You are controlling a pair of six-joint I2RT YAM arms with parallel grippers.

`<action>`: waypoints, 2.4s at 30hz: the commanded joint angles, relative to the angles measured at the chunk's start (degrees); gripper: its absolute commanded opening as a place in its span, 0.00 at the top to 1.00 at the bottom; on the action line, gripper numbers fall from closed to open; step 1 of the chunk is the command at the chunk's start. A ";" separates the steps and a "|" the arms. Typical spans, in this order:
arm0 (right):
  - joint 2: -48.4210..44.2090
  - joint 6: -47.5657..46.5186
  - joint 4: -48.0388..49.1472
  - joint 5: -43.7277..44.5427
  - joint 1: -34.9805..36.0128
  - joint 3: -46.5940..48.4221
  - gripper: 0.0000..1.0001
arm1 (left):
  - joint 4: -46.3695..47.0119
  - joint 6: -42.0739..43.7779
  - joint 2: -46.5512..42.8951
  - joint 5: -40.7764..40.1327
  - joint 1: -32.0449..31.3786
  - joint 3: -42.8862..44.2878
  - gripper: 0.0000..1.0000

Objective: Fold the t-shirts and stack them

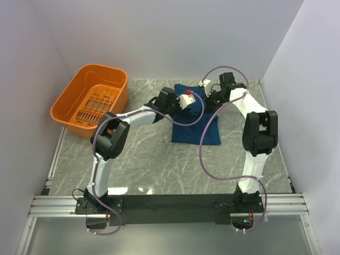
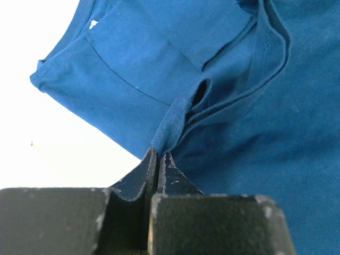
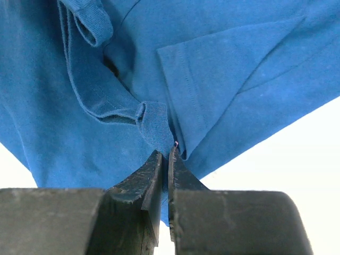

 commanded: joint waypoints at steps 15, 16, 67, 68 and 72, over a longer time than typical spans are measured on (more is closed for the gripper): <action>-1.46 19.80 16.87 14.66 -0.35 2.09 0.48 | 2.48 -12.91 0.99 -8.73 0.57 12.42 0.41; -1.99 19.98 16.96 15.19 -0.44 2.00 0.46 | 2.22 -13.35 0.64 -9.53 0.57 12.96 0.40; -7.71 15.42 -2.72 -5.63 -10.81 -24.45 0.78 | 2.22 -51.76 -14.39 3.29 -4.79 -26.67 0.84; -8.41 14.89 -3.60 -5.55 -10.98 -24.72 0.81 | 2.30 -51.67 -14.66 3.91 -4.88 -27.72 0.99; -11.22 11.21 -6.50 -4.32 -12.74 -27.34 1.00 | 2.22 -52.37 -17.55 6.19 -5.49 -31.33 0.99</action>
